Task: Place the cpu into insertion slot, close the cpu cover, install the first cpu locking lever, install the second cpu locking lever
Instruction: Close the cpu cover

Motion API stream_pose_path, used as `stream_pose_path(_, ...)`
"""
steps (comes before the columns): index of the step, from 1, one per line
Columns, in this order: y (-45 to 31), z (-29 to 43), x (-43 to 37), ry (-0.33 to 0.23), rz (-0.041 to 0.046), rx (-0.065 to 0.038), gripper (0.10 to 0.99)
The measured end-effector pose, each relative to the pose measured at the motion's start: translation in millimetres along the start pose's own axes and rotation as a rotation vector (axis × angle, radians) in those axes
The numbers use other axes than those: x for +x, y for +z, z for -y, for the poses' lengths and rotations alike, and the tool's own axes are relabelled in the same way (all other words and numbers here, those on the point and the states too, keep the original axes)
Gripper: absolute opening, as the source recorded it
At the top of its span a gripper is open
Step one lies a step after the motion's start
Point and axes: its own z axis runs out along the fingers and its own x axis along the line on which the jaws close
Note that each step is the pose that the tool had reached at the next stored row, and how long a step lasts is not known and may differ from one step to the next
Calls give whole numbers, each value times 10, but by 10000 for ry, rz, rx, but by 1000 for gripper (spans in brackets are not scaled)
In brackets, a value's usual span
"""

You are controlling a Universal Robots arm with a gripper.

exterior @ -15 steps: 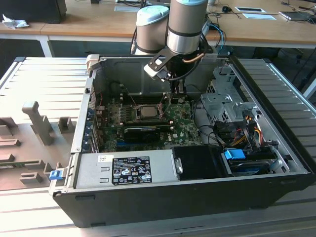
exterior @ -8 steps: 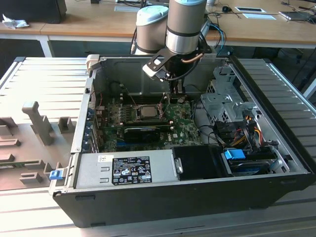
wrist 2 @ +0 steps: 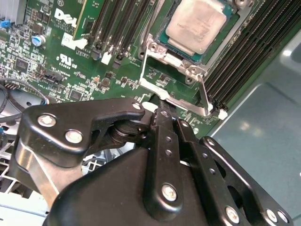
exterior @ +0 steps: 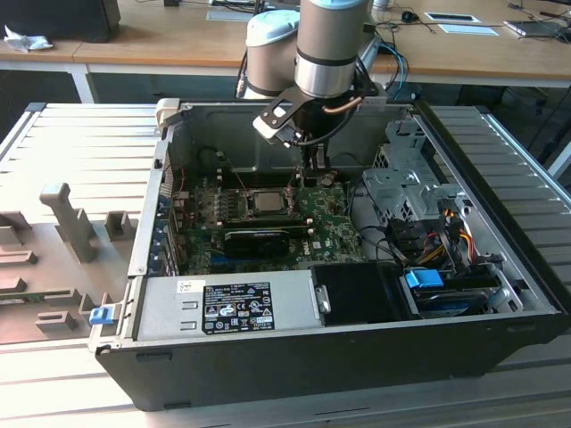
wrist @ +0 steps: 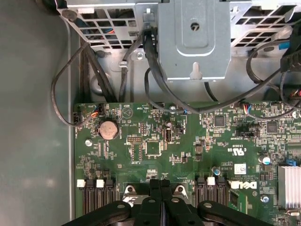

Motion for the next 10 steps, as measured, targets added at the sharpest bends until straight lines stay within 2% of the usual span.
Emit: stream_pose_path(10, -3, 129, -3, 0, 0, 0, 106)
